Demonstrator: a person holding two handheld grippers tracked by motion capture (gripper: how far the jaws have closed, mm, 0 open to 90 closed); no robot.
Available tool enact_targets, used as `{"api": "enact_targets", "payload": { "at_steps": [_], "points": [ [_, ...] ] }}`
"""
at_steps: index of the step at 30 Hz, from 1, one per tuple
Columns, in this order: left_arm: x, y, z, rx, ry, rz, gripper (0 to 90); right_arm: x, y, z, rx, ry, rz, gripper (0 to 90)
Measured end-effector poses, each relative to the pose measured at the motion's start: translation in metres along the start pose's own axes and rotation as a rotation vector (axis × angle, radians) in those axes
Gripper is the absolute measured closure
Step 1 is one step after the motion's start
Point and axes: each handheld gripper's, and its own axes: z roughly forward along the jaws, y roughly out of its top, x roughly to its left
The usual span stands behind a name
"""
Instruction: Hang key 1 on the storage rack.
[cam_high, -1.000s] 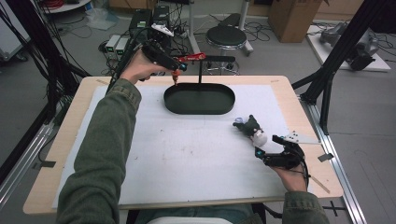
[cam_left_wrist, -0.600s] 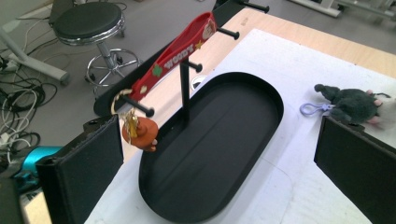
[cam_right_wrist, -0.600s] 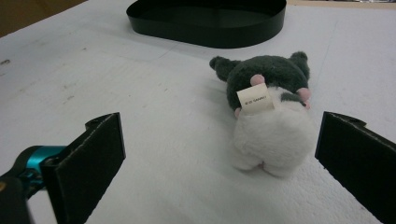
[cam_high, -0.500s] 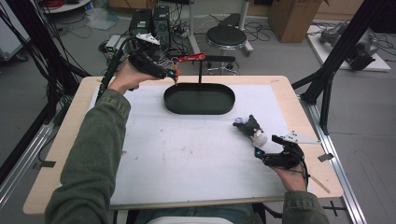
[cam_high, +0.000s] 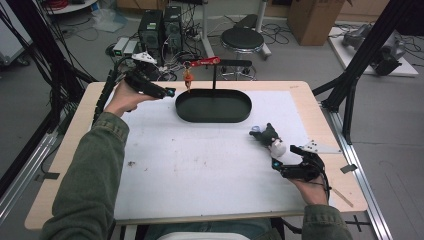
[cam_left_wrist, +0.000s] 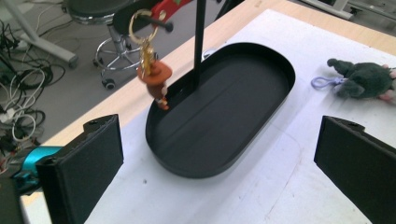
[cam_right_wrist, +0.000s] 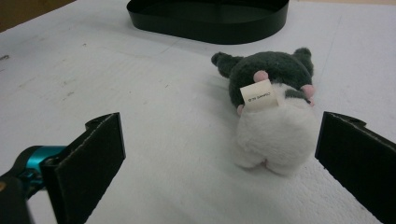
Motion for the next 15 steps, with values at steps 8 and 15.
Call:
{"api": "enact_targets", "payload": {
  "at_steps": [8,15],
  "points": [
    [0.003,-0.028,-0.008,0.021,0.005,-0.022,1.7,0.0,0.0,0.0,0.001,0.001,0.002,0.5],
    [0.005,-0.046,-0.019,0.013,0.024,-0.062,1.7,0.001,0.0,0.001,0.01,0.002,0.002,0.5]
  ]
}}
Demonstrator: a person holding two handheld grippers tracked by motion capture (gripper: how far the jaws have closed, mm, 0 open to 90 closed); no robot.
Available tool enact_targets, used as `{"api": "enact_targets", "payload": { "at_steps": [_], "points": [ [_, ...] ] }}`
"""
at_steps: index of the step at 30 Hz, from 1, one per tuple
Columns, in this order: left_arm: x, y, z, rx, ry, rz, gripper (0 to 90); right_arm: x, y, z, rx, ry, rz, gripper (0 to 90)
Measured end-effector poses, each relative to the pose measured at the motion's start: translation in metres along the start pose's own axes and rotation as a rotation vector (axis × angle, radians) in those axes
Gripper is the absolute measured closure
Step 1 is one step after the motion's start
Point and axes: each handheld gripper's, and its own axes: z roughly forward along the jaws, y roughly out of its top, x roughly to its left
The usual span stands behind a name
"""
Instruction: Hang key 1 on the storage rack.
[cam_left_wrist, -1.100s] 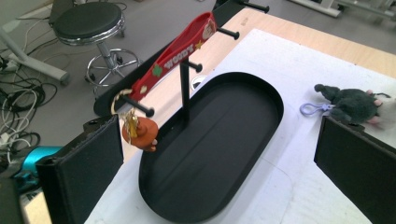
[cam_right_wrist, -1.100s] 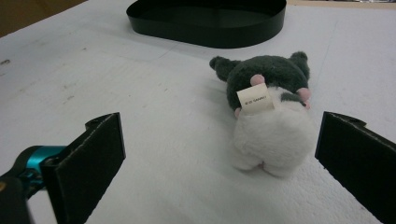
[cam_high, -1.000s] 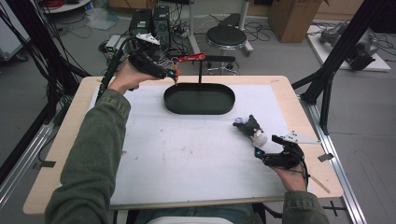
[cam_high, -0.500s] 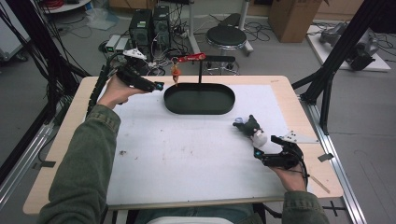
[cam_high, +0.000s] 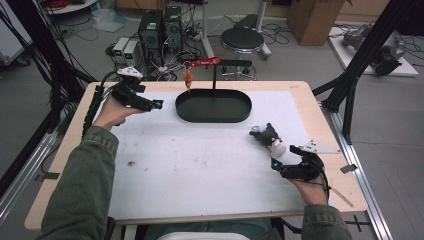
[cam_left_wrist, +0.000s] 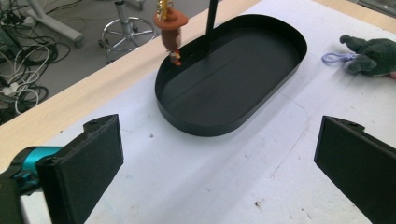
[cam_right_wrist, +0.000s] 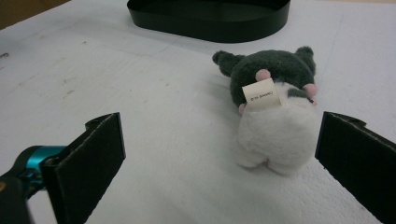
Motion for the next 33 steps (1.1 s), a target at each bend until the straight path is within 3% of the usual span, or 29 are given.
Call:
{"api": "enact_targets", "payload": {
  "at_steps": [10,17,23,27,29,33],
  "points": [
    [-0.012,-0.018,-0.015,0.017,0.042,0.034,1.7,0.0,0.001,0.002,0.0,0.005,-0.008,0.5],
    [-0.015,-0.038,-0.021,0.04,0.07,0.018,1.7,0.001,0.002,0.003,0.003,0.011,-0.011,0.5],
    [-0.023,-0.056,-0.031,0.06,0.096,0.036,1.7,0.002,0.002,0.005,0.009,0.006,-0.02,0.5],
    [-0.025,-0.072,-0.041,0.045,0.097,0.014,1.7,0.003,0.003,0.005,0.011,0.007,-0.021,0.5],
    [-0.027,-0.083,-0.047,0.01,0.098,-0.015,1.7,0.003,0.003,0.005,0.01,0.006,-0.029,0.5],
    [-0.028,-0.107,-0.056,-0.006,0.114,-0.06,1.7,0.004,0.003,0.005,0.011,0.006,-0.03,0.5]
  ]
}}
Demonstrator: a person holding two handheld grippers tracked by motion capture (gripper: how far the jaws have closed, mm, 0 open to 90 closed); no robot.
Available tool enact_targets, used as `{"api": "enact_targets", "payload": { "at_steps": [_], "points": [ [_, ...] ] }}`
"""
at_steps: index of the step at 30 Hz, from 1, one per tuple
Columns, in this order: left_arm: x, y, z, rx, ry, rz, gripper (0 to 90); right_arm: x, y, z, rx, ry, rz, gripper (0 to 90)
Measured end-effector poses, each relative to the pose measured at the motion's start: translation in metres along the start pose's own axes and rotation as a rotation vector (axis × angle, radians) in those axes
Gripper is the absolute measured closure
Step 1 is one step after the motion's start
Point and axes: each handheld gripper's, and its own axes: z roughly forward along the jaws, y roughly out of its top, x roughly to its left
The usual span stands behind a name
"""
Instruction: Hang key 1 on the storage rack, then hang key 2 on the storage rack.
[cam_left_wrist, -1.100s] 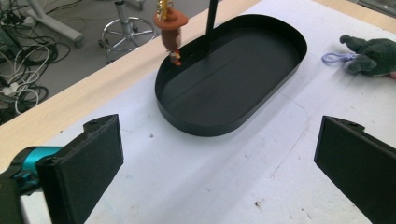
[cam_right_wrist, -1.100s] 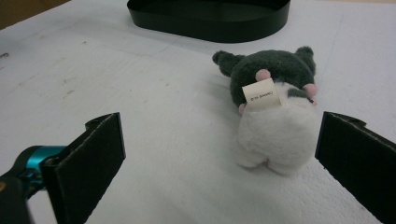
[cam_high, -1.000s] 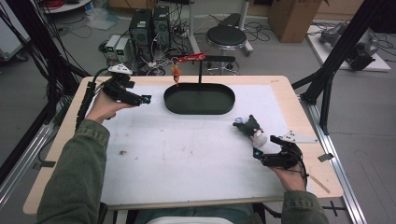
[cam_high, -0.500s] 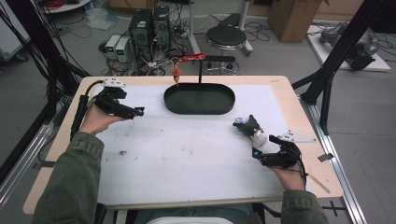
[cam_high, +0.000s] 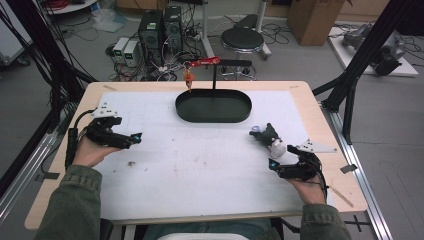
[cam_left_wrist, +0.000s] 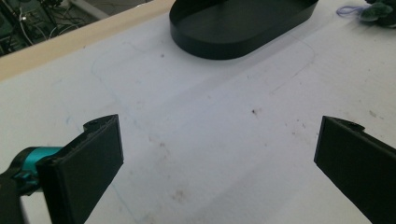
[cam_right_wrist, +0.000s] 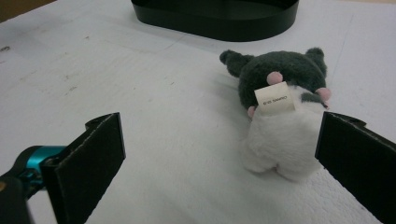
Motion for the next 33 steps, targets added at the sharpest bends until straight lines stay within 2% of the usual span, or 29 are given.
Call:
{"api": "enact_targets", "payload": {
  "at_steps": [6,10,13,18,22,24,27,33],
  "points": [
    [-0.002,-0.023,-0.009,-0.038,0.027,-0.028,1.7,-0.001,0.001,0.002,0.004,-0.017,0.003,0.5],
    [-0.002,-0.034,-0.012,-0.032,0.043,-0.014,1.7,-0.001,0.003,0.002,0.01,-0.038,0.017,0.5],
    [-0.005,-0.043,-0.015,-0.061,0.074,0.016,1.8,0.0,0.005,0.003,0.012,-0.049,0.015,0.5],
    [-0.002,-0.058,-0.021,-0.029,0.067,0.004,1.7,-0.005,0.012,0.004,0.02,-0.08,0.011,0.5],
    [0.002,-0.07,-0.026,-0.028,0.089,-0.022,1.7,-0.013,0.018,0.007,0.043,-0.106,0.004,0.5],
    [0.004,-0.074,-0.027,-0.028,0.09,-0.038,1.8,-0.016,0.021,0.009,0.064,-0.112,-0.004,0.5],
    [0.004,-0.081,-0.027,-0.002,0.082,-0.05,1.7,-0.018,0.026,0.013,0.103,-0.124,-0.028,0.5],
    [0.002,-0.091,-0.025,0.028,0.053,-0.076,1.8,-0.024,0.034,0.025,0.171,-0.119,-0.049,0.5]
  ]
}}
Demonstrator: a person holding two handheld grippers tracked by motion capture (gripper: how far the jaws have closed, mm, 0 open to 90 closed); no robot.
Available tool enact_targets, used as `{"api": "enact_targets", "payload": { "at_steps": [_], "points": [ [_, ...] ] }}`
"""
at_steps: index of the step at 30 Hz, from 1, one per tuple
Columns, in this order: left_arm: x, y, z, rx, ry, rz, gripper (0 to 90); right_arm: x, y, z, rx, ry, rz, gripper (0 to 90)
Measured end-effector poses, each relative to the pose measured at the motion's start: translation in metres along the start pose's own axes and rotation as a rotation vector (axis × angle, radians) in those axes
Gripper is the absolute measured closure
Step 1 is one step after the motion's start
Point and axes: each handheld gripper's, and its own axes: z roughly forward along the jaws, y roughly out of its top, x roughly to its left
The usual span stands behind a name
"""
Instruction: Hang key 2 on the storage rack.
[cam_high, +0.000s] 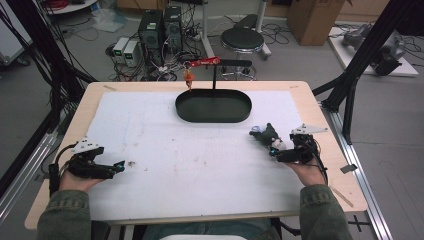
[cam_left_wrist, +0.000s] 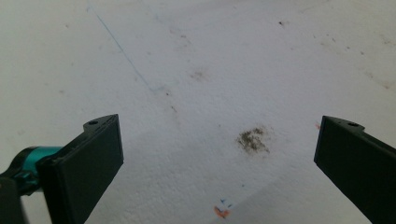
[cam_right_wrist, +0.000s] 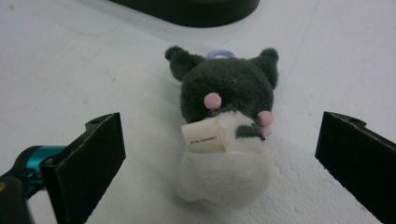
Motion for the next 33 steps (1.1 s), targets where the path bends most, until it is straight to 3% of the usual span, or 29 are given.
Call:
{"api": "enact_targets", "payload": {
  "at_steps": [5,9,10,12,16,20,22,23,28,33],
  "points": [
    [0.001,-0.007,-0.004,-0.007,-0.015,-0.032,1.7,-0.001,0.01,0.005,0.041,0.006,-0.029,0.5],
    [0.004,-0.011,-0.002,0.022,-0.022,-0.054,1.8,-0.004,0.017,0.013,0.088,0.005,-0.036,0.5],
    [0.004,-0.011,-0.002,0.025,-0.027,-0.06,1.8,-0.003,0.019,0.019,0.137,-0.003,-0.055,0.5],
    [0.004,-0.011,-0.002,0.025,-0.028,-0.058,1.8,-0.002,0.02,0.022,0.17,-0.006,-0.064,0.6],
    [0.005,-0.011,-0.001,0.019,-0.044,-0.059,1.7,-0.001,0.022,0.035,0.238,-0.056,-0.078,0.6],
    [0.005,-0.011,0.003,0.029,-0.057,-0.057,1.7,-0.003,0.021,0.045,0.298,-0.033,-0.07,17.6],
    [0.005,-0.012,0.002,0.04,-0.058,-0.05,1.7,-0.003,0.02,0.048,0.326,-0.016,-0.09,33.1],
    [0.005,-0.011,0.002,0.04,-0.056,-0.046,1.8,-0.003,0.021,0.048,0.328,-0.042,-0.104,37.8],
    [0.003,-0.011,0.001,0.039,-0.058,-0.045,1.8,-0.01,0.022,0.04,0.288,0.003,0.002,43.8],
    [-0.001,-0.011,0.004,0.058,-0.066,-0.027,2.5,-0.013,0.024,0.027,0.228,0.031,0.035,45.0]
  ]
}}
